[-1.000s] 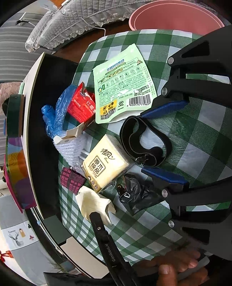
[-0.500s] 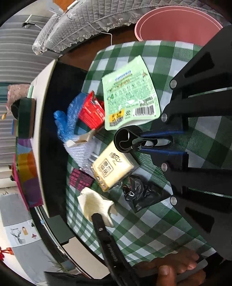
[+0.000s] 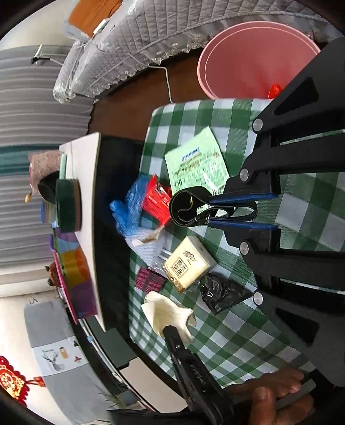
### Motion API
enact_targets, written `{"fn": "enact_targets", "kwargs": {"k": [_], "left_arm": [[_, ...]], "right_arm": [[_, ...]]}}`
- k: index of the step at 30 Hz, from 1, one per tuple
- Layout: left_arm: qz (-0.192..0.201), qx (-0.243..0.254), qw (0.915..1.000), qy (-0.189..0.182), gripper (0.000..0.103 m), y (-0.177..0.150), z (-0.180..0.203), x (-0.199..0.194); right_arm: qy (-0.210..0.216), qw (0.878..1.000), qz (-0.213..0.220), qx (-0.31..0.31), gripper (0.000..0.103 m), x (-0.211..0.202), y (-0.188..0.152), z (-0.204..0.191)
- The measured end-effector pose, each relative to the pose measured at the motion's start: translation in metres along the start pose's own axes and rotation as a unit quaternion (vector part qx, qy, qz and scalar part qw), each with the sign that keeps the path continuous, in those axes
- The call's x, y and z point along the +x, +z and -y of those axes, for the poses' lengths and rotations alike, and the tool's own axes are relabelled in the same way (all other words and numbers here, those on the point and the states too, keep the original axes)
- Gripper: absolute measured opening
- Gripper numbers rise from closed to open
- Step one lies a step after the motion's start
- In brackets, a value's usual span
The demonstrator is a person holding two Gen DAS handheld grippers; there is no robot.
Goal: Collect trash
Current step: 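Carry the strap and napkin with both grippers over the pink bucket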
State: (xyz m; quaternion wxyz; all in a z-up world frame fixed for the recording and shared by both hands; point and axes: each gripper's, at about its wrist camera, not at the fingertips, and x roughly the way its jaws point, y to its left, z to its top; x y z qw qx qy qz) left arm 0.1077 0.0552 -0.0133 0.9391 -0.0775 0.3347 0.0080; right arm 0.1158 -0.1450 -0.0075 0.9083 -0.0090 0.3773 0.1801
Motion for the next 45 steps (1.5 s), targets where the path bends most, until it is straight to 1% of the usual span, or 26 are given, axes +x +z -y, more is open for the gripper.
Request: {"fn": "enact_targets", "kwargs": {"k": [11, 22, 31, 38, 45], "left_arm": [[0.013, 0.028, 0.9995, -0.010, 0.002, -0.004, 0.025, -0.020], [0.021, 0.053, 0.9978, -0.032, 0.002, -0.008, 0.054, -0.028], [0.018, 0.077, 0.9952, -0.059, 0.002, -0.010, 0.091, -0.026], [0.014, 0.097, 0.9920, -0.079, 0.002, -0.011, 0.121, -0.022], [0.006, 0.114, 0.9884, -0.100, 0.002, -0.006, 0.159, -0.015]], "right_arm": [[-0.013, 0.999, 0.031, 0.027, 0.013, -0.032, -0.001, 0.023], [-0.039, 0.996, 0.049, 0.068, 0.013, -0.057, -0.008, 0.063], [-0.065, 0.992, 0.063, 0.090, 0.013, -0.074, -0.013, 0.094], [-0.077, 0.989, 0.072, 0.106, 0.013, -0.085, -0.014, 0.117], [-0.093, 0.983, 0.089, 0.135, 0.013, -0.101, -0.013, 0.147]]}}
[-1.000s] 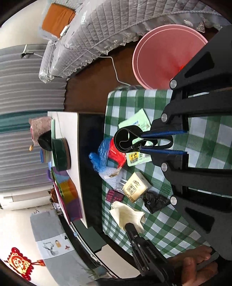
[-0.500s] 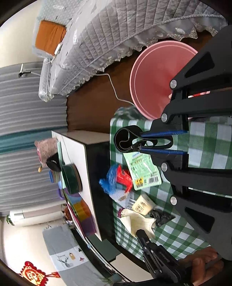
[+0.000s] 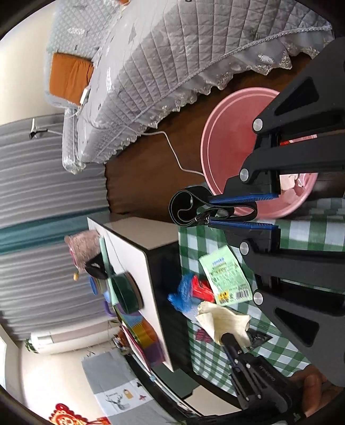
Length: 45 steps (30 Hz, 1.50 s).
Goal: Collect trash
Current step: 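Carry the strap and napkin with both grippers over the pink bucket, then open both grippers to drop the strap and napkin into the bucket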
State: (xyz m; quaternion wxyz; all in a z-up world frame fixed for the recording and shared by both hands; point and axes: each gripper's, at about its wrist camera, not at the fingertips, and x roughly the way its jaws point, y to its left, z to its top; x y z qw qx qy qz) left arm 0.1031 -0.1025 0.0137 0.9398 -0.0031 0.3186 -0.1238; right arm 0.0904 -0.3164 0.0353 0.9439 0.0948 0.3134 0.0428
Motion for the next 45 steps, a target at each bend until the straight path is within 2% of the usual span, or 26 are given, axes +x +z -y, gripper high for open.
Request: {"fn": "enact_targets", "kwargs": {"k": [9, 18, 33, 36, 38, 39, 40, 41, 45], "left_arm": [[-0.001, 0.022, 0.9994, -0.027, 0.002, 0.020, 0.048, 0.020], [-0.006, 0.041, 0.9980, -0.047, 0.002, 0.034, 0.086, 0.040], [-0.024, 0.059, 0.9957, -0.067, 0.002, 0.033, 0.117, 0.064], [-0.027, 0.060, 0.9950, -0.075, 0.002, 0.033, 0.120, 0.066], [-0.029, 0.061, 0.9946, -0.079, 0.005, 0.033, 0.120, 0.068], [-0.031, 0.059, 0.9944, -0.081, 0.015, 0.033, 0.120, 0.068], [-0.030, 0.058, 0.9946, -0.081, 0.030, 0.032, 0.120, 0.068], [-0.028, 0.055, 0.9949, -0.080, 0.033, 0.032, 0.119, 0.067], [-0.030, 0.046, 0.9958, -0.073, 0.034, 0.032, 0.112, 0.065]], "right_arm": [[-0.042, 0.999, 0.024, 0.019, 0.013, -0.005, 0.019, 0.036], [-0.069, 0.996, 0.027, 0.043, 0.013, -0.006, 0.027, 0.070], [-0.084, 0.995, 0.007, 0.048, 0.013, 0.002, 0.019, 0.087], [-0.088, 0.995, 0.003, 0.054, 0.018, 0.004, 0.019, 0.090], [-0.091, 0.994, -0.003, 0.058, 0.030, 0.006, 0.018, 0.092], [-0.091, 0.994, -0.004, 0.062, 0.042, 0.006, 0.018, 0.093], [-0.091, 0.994, -0.004, 0.064, 0.046, 0.007, 0.018, 0.094], [-0.091, 0.994, -0.004, 0.064, 0.047, 0.007, 0.017, 0.094], [-0.089, 0.994, -0.003, 0.063, 0.047, 0.007, 0.017, 0.093]]}}
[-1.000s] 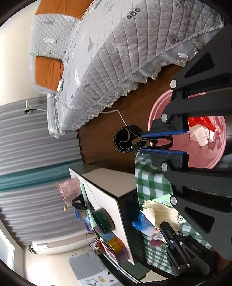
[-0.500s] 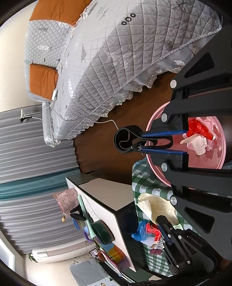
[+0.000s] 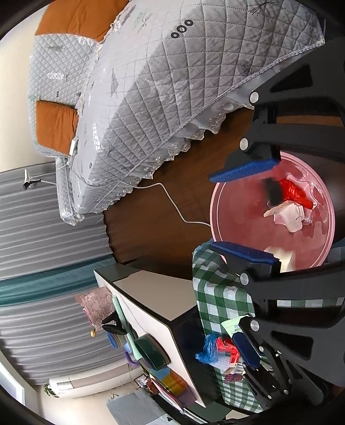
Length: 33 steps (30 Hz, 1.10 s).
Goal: Collect trash
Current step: 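Open both grippers to drop the strap and napkin into the bucket, then move both open grippers back over the table trash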
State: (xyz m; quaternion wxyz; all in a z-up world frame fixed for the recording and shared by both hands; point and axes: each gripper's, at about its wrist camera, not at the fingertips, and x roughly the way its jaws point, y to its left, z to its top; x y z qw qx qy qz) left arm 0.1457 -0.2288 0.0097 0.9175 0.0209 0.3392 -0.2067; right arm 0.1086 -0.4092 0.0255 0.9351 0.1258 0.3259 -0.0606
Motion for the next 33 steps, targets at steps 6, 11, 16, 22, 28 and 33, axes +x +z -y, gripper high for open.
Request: {"fn": "enact_targets", "kwargs": {"k": [6, 11, 16, 22, 28, 33], "left_arm": [[0.003, -0.009, 0.9999, 0.008, 0.034, -0.001, -0.011, -0.011], [0.009, -0.013, 0.9998, 0.013, 0.034, -0.003, -0.020, -0.023], [0.018, -0.020, 0.9994, 0.021, 0.034, -0.005, -0.035, -0.040], [0.025, -0.038, 0.9984, 0.033, 0.034, -0.009, -0.058, -0.058], [0.032, -0.050, 0.9971, 0.048, 0.034, -0.014, -0.084, -0.073], [0.039, -0.067, 0.9951, 0.063, 0.034, -0.018, -0.111, -0.087]], "right_arm": [[0.005, 1.000, 0.001, -0.003, 0.048, 0.000, 0.000, -0.007], [0.007, 1.000, 0.003, -0.010, 0.048, -0.002, 0.000, -0.017], [0.011, 1.000, 0.004, -0.017, 0.048, -0.003, -0.002, -0.029], [0.022, 0.999, 0.011, -0.030, 0.048, -0.007, -0.003, -0.047], [0.029, 0.998, 0.016, -0.046, 0.048, -0.009, -0.004, -0.069], [0.033, 0.998, 0.016, -0.057, 0.048, -0.007, -0.006, -0.086]]}}
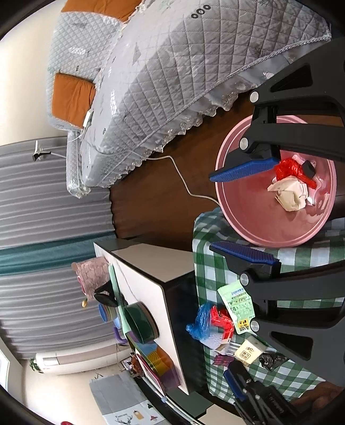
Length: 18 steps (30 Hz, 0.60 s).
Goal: Collect trash
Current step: 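Move both open grippers back over the table trash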
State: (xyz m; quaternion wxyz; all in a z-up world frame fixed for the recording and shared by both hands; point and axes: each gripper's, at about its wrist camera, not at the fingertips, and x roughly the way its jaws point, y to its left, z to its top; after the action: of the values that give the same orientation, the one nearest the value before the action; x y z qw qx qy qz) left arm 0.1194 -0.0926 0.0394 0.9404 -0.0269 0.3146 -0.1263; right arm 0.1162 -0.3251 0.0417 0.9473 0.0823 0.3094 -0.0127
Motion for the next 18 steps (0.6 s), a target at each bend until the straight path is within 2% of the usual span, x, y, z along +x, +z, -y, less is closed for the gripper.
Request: {"fn": "enact_targets", "kwargs": {"k": [11, 18], "left_arm": [[0.020, -0.056, 0.9975, 0.040, 0.034, -0.002, -0.068, -0.014], [0.030, -0.117, 0.9888, 0.087, 0.034, -0.009, -0.136, -0.022]], "right_arm": [[0.020, 1.000, 0.002, -0.009, 0.048, 0.007, -0.004, -0.026], [0.037, 0.999, -0.018, 0.006, 0.048, 0.025, -0.006, -0.043]]}}
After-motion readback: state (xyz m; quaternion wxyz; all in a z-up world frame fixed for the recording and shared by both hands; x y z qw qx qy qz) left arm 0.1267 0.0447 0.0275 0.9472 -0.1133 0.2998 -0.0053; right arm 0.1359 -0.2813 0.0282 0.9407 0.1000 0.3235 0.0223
